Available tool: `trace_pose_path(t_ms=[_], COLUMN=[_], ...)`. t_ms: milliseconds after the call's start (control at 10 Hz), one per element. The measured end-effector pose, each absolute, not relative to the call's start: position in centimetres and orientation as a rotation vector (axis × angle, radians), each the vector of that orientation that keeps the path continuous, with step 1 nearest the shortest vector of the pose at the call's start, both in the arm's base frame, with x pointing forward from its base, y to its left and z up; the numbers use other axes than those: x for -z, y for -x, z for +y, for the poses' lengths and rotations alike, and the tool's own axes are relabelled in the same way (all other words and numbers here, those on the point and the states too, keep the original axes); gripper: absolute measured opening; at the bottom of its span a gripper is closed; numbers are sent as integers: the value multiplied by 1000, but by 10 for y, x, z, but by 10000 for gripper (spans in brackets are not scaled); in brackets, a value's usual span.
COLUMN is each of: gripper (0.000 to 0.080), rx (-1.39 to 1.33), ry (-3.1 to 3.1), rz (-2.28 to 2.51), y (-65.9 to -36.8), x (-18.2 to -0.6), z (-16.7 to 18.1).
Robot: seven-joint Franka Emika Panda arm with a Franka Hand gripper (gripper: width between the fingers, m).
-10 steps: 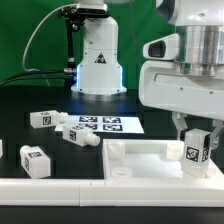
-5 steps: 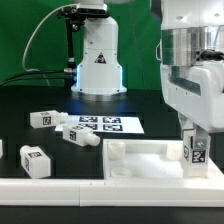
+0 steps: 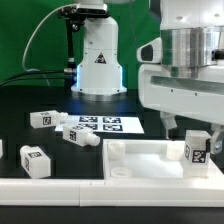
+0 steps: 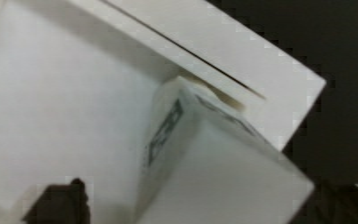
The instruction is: Assemble one leg
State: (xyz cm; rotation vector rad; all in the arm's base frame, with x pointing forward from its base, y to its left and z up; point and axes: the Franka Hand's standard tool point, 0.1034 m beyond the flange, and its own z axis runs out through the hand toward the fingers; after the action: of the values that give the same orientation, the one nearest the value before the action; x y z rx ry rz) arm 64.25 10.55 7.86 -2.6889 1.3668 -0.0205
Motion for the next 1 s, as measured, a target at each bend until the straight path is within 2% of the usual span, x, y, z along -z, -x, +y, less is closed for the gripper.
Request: trace_pose_path(t_ms=[400,600,900,1000], gripper=[648,648,637,468], rx=[79,125,130,128], ry=[2849,3095,3111,3097], rz=[1023,306,261,351], y=[-642,-642,-643,-643], x=[-78,-78,-77,-77], z=[105,113,111,112])
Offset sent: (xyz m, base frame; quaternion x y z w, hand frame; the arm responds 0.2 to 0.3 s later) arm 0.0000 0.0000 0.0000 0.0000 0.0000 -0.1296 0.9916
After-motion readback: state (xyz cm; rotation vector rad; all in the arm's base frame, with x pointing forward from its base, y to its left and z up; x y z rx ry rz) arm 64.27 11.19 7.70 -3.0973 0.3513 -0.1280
